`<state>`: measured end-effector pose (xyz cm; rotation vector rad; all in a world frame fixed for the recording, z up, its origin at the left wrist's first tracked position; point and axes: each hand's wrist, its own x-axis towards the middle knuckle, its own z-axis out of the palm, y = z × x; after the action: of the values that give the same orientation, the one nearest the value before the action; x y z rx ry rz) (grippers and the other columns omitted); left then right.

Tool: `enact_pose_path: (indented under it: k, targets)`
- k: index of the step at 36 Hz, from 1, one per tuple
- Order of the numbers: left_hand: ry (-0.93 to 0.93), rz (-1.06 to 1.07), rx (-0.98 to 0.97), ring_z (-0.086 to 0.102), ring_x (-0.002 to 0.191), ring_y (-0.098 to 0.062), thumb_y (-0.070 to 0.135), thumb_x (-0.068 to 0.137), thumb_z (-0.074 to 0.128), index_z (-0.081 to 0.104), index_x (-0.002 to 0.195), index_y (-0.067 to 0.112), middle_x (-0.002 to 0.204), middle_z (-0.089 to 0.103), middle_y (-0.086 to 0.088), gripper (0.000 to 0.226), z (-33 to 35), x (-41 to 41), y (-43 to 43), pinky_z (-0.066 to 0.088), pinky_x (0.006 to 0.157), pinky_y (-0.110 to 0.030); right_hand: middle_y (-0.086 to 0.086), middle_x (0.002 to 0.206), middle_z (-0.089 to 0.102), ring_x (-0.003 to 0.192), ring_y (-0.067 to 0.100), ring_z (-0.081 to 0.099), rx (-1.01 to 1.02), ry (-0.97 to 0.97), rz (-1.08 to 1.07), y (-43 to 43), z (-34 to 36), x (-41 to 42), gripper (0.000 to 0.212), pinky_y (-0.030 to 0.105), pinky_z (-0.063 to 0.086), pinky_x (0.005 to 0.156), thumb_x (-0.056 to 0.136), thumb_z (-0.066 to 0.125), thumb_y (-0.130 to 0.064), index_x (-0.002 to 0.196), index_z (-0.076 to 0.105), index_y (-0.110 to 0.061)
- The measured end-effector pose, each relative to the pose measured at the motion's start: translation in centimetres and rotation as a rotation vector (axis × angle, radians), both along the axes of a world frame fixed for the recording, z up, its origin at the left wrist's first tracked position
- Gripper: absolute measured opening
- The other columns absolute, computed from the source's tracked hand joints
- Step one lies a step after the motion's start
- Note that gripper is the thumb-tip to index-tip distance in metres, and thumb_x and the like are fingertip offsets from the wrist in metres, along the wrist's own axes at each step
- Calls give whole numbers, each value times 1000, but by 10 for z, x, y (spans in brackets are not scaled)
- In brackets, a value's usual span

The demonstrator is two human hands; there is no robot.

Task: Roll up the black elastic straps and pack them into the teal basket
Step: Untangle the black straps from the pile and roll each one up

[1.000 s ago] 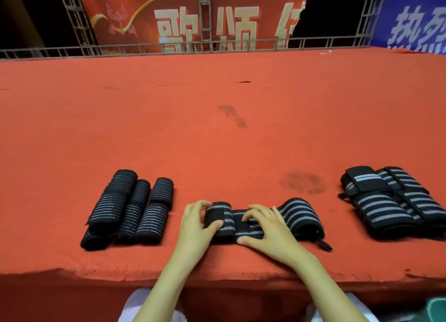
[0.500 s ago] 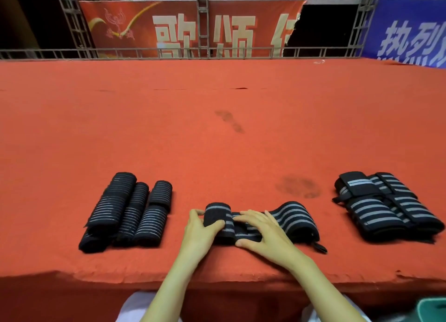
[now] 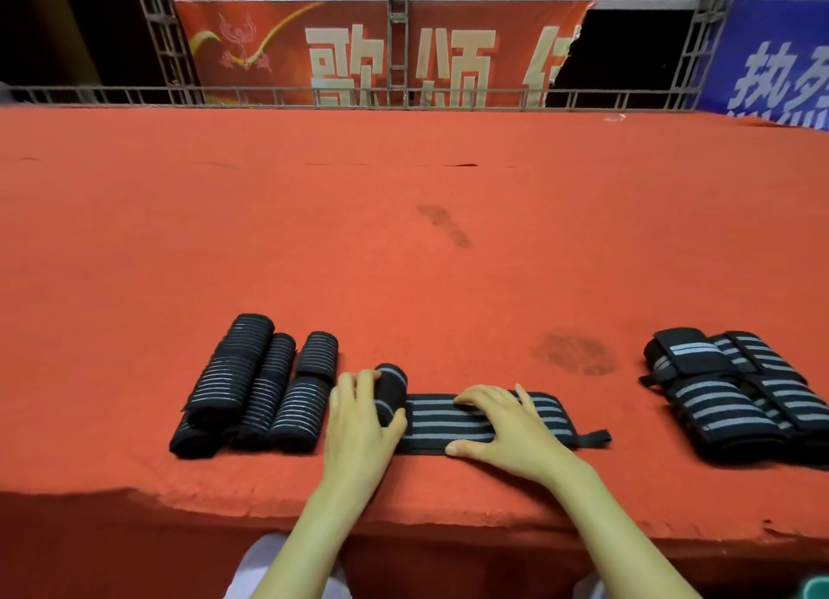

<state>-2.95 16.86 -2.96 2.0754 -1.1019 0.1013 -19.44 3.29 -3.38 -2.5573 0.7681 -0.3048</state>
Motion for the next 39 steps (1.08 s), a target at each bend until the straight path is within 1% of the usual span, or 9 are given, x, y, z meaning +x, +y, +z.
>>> enact_pose_path:
  k: [6,9,12,17,22,27,32,36,39]
  targets:
    - [-65,-203,18,35,108,-13,42,76,73,55,123,24,117,43,7,53,-5,-13,-13,34,96,-25,-29,121,42,120,-8,32,-7,-35,27,-7,-4,-12,73,45,9,117,63,62,-76,127,45,-44]
    - [-45,-354,15,36,112,-4,65,80,49,61,121,32,116,47,19,54,-4,-20,-16,29,100,-23,-28,120,41,119,-7,32,-7,-52,19,-9,-7,-13,76,43,16,115,60,58,-80,125,45,-44]
    - [14,-424,6,43,113,-1,49,92,35,65,116,31,114,57,23,42,-4,-27,-21,31,100,-23,-26,122,40,122,-4,30,10,-67,5,-13,-8,-16,80,36,16,114,58,60,-82,127,45,-42]
    - [207,-356,-67,51,98,10,3,87,59,65,104,29,103,60,24,31,5,-18,-22,30,86,0,-30,125,37,118,-6,30,44,-45,18,-23,-4,-29,84,27,21,110,57,59,-80,129,45,-39]
    - [443,-191,-41,53,92,1,20,77,77,56,103,25,104,51,9,34,1,-11,-23,40,73,-7,-30,131,33,125,-7,26,26,-44,-5,-26,-11,-35,96,37,16,117,52,40,-95,131,43,-40]
    - [605,-143,143,59,99,-17,56,69,71,45,107,25,107,61,0,56,-8,-10,-29,47,91,-38,-31,132,31,130,-4,25,17,-42,-27,-23,-14,-34,95,39,13,118,52,37,-95,130,44,-42]
    - [568,-157,164,58,104,-19,46,76,70,39,113,23,111,60,-1,53,-4,-18,-39,46,93,-40,-31,134,32,130,-5,26,24,-51,-45,-22,-15,-33,92,38,15,117,54,46,-93,130,44,-42]
    - [683,-140,107,57,107,-20,53,65,68,36,113,25,116,57,-4,64,-3,-20,-37,46,95,-41,-35,127,34,121,-10,28,31,-97,-62,-19,-14,-32,82,34,21,115,61,58,-78,132,40,-43]
    - [734,-109,53,57,106,-19,45,72,71,32,114,24,114,56,-4,60,-4,-18,-31,45,96,-40,-33,128,34,121,-9,27,53,-94,-59,-14,-10,-27,83,31,20,115,63,62,-74,135,38,-41]
